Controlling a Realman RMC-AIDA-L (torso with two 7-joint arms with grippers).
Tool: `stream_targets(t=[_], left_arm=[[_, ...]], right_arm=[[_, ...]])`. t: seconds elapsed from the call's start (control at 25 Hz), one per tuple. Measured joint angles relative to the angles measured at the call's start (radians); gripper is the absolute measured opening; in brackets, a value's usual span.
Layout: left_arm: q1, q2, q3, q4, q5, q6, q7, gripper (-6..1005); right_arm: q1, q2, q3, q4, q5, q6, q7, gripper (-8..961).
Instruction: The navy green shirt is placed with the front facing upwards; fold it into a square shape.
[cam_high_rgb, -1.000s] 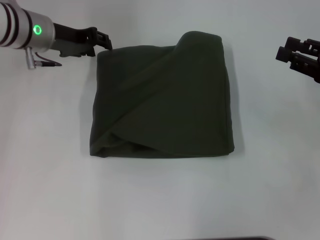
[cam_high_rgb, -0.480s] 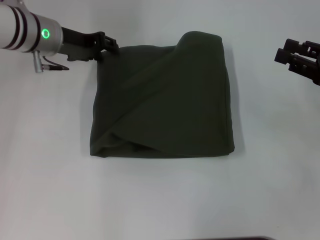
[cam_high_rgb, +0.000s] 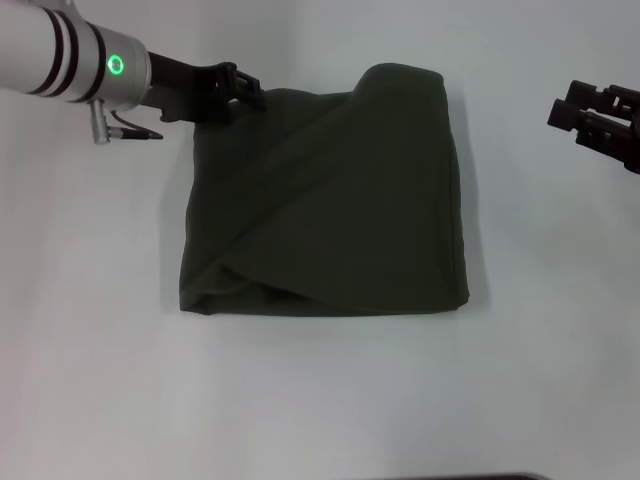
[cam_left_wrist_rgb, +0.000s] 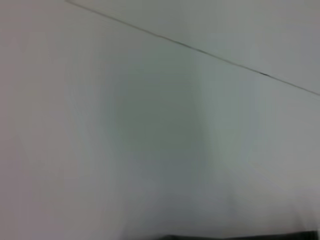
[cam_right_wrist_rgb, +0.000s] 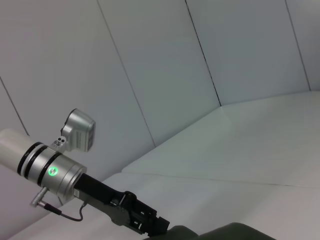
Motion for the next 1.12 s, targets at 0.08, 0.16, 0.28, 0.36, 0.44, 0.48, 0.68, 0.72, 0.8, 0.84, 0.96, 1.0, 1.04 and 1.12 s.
stream_targets(t=[0.08, 0.16, 0.28, 0.36, 0.44, 0.48, 0.68, 0.72, 0.8, 0.84, 0.96, 1.0, 1.04, 1.12], left_arm=[[0.000, 0.000, -0.001, 0.002, -0.006, 0.000, 0.000, 527], [0.001, 0.000, 0.000, 0.006, -0.010, -0.001, 0.001, 527], [0.004, 0.006, 0.006, 0.014, -0.007, -0.011, 0.002, 527], [0.006, 0.012, 0.007, 0.022, 0.001, -0.018, 0.004, 527], [0.008, 0.021, 0.007, 0.023, 0.012, -0.026, 0.002, 527], [0.008, 0.023, 0.007, 0.021, 0.014, -0.028, 0.001, 527], [0.012, 0.029, 0.008, 0.007, 0.028, -0.042, 0.000, 527], [0.012, 0.029, 0.008, 0.005, 0.036, -0.046, 0.000, 527], [0.012, 0.029, 0.008, 0.004, 0.051, -0.057, -0.002, 526], [0.012, 0.027, 0.008, 0.004, 0.055, -0.062, -0.001, 526], [0.012, 0.024, 0.009, 0.002, 0.056, -0.074, 0.002, 526], [0.012, 0.023, 0.009, 0.001, 0.056, -0.077, 0.003, 525], [0.012, 0.023, 0.009, 0.000, 0.057, -0.078, 0.003, 525], [0.010, 0.022, 0.009, -0.006, 0.057, -0.082, 0.003, 525]], right_arm=[[0.000, 0.000, 0.001, 0.003, 0.001, 0.000, 0.000, 495], [-0.001, 0.000, 0.001, 0.004, 0.002, 0.001, 0.000, 496], [-0.002, 0.000, 0.003, 0.004, 0.005, 0.002, 0.000, 496], [-0.002, 0.000, 0.005, 0.004, 0.006, 0.002, 0.000, 495], [-0.002, 0.000, 0.009, 0.004, 0.006, 0.003, 0.000, 495], [-0.002, 0.000, 0.009, 0.004, 0.005, 0.003, 0.001, 496], [0.000, 0.000, 0.010, 0.006, 0.006, 0.003, 0.003, 496], [0.001, 0.000, 0.010, 0.006, 0.006, 0.003, 0.004, 496], [0.002, 0.000, 0.010, 0.006, 0.006, 0.003, 0.005, 495], [0.002, 0.000, 0.010, 0.006, 0.006, 0.003, 0.005, 495], [0.002, 0.000, 0.010, 0.006, 0.004, 0.003, 0.004, 495], [0.002, 0.001, 0.010, 0.006, 0.003, 0.003, 0.003, 495], [0.001, 0.002, 0.010, 0.006, 0.003, 0.003, 0.002, 495], [-0.001, 0.002, 0.010, 0.006, 0.003, 0.003, 0.002, 495]])
